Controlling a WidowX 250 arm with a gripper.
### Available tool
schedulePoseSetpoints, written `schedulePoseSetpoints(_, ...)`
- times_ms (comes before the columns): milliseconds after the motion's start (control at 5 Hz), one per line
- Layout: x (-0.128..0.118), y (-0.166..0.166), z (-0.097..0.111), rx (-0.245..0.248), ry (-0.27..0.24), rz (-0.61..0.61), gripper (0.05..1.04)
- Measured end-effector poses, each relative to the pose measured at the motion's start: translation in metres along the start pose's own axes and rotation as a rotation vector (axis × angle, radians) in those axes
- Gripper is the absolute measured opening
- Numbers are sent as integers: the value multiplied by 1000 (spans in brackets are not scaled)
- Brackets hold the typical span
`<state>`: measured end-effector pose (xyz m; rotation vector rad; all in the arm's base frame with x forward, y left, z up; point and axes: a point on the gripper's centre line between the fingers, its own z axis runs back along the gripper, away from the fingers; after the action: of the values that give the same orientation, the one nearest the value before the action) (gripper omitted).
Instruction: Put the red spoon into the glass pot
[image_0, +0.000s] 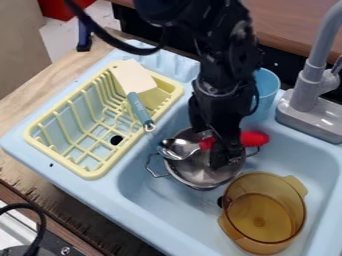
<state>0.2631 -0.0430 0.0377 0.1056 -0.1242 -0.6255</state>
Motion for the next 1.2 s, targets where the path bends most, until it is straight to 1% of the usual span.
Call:
schedulePoseSetpoints(200,3,2,-5,6,6,5,998)
schedulePoseSetpoints(400,3,2,-7,5,8,8,971)
schedulePoseSetpoints(600,4,2,-8,14,2,11,709)
schedulePoseSetpoints(800,3,2,-9,12,5,6,418)
schedulePoseSetpoints(1000,1,1,-10,10,10,-1,332)
schedulePoseSetpoints(1200,-2,1,-7,-8,7,8,330)
